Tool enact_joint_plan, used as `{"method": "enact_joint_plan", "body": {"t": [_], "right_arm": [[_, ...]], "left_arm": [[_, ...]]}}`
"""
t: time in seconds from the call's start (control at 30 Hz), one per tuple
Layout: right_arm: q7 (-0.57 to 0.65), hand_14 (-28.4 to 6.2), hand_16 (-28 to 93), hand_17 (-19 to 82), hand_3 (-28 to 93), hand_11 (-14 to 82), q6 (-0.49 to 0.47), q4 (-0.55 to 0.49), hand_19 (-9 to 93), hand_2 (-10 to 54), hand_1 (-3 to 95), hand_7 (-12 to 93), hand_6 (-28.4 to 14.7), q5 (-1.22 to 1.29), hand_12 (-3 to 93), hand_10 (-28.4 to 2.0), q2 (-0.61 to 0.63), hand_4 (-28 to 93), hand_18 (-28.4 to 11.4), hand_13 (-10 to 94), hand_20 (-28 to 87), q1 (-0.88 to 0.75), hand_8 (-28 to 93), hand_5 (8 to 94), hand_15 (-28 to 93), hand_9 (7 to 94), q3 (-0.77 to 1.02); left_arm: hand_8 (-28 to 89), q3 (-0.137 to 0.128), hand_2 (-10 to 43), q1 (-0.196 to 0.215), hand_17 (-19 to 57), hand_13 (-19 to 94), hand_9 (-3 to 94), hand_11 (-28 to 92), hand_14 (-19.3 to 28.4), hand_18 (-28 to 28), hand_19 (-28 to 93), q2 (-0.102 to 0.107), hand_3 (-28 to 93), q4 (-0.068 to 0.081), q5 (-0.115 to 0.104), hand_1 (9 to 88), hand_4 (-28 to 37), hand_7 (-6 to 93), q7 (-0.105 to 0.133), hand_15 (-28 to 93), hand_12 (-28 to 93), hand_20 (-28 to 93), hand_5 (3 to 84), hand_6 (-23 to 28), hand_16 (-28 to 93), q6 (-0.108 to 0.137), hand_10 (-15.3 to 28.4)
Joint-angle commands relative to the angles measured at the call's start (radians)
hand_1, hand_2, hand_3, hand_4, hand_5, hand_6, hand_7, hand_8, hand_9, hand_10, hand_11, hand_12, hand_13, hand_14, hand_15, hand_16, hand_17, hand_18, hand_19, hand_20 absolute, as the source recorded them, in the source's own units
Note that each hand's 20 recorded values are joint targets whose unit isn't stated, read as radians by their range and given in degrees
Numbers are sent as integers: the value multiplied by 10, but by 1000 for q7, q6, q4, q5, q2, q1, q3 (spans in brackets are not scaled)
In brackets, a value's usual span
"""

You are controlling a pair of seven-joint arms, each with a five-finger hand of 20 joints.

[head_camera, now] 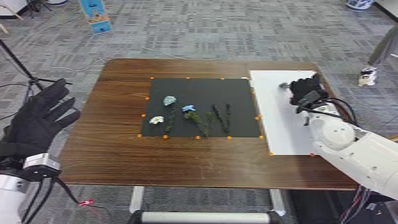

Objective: Arrange flowers

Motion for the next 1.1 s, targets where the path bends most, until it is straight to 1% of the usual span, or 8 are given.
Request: {"method": "enact_joint_plan", "body": {"t": [0.03, 0.13, 0.23, 0.6, 0.77, 0.87, 1.0, 1.1], "right_arm": [[-1, -71, 490, 218, 786, 368, 86, -128, 696, -95, 482, 578, 38, -49, 613, -75, 20, -283, -165, 535, 503, -1, 79, 661, 729, 641, 62], [-15, -71, 493, 218, 785, 366, 122, -158, 695, -95, 484, 577, 37, -35, 613, -75, -21, -283, -165, 535, 503, 26, 77, 660, 729, 641, 68], [-47, -72, 495, 218, 784, 365, 127, -178, 696, -95, 485, 577, 37, -23, 613, -76, -64, -283, -165, 535, 504, 85, 75, 660, 728, 640, 22], [-208, -70, 496, 216, 780, 363, 85, -125, 693, -95, 487, 577, 36, 46, 611, -76, -246, -283, -163, 533, 503, 316, 75, 659, 725, 640, -242], [-213, -68, 495, 216, 775, 360, 69, -141, 693, -95, 488, 576, 37, 44, 609, -74, -262, -283, -163, 531, 503, 364, 71, 659, 725, 639, -351], [-224, -68, 495, 217, 777, 361, 59, -124, 693, -95, 488, 578, 38, 52, 608, -73, -284, -283, -163, 532, 503, 391, 67, 659, 725, 639, -413], [-226, -66, 495, 217, 777, 361, 36, -105, 693, -95, 487, 579, 40, 47, 606, -73, -301, -283, -163, 532, 504, 409, 64, 658, 724, 639, -467], [-329, -66, 497, 217, 778, 362, 29, -23, 692, -95, 487, 580, 40, 62, 606, -72, -333, -283, -162, 532, 504, 393, 61, 658, 724, 639, -441]], "left_arm": [[-88, -14, -93, 21, -127, 124, 166, 93, 131, 204, 362, -10, 508, -9, -7, 308, -283, 150, 0, 86, 182, 62, 225, 17, 44, 6, 84], [-88, -15, -93, 29, -126, 124, 166, 93, 131, 203, 361, -14, 512, -13, -6, 305, -283, 150, 5, 85, 182, 62, 225, 17, 44, 11, 84], [-88, -6, -92, 17, -127, 124, 166, 93, 132, 203, 362, -10, 511, -8, -5, 305, -283, 150, 1, 85, 182, 62, 225, 17, 44, 7, 84], [-87, 15, -95, -7, -126, 124, 166, 94, 131, 202, 361, 5, 526, -1, -3, 297, -283, 149, 0, 86, 182, 62, 224, 17, 44, 8, 84], [-87, 3, -93, 6, -126, 124, 166, 93, 131, 202, 361, -2, 522, -7, -3, 299, -283, 149, 0, 85, 181, 62, 224, 17, 44, 8, 84], [-88, -4, -93, 17, -126, 124, 166, 95, 131, 202, 361, -5, 522, -12, -3, 299, -283, 149, 4, 85, 182, 62, 224, 17, 44, 13, 85], [-88, 0, -93, 5, -126, 124, 166, 95, 131, 203, 362, 3, 519, -7, -3, 300, -283, 150, 3, 85, 181, 63, 224, 16, 44, 8, 84], [-88, 2, -93, 2, -126, 124, 166, 95, 132, 203, 362, 4, 520, -6, -3, 300, -283, 150, 4, 85, 180, 63, 224, 16, 44, 7, 84]]}}
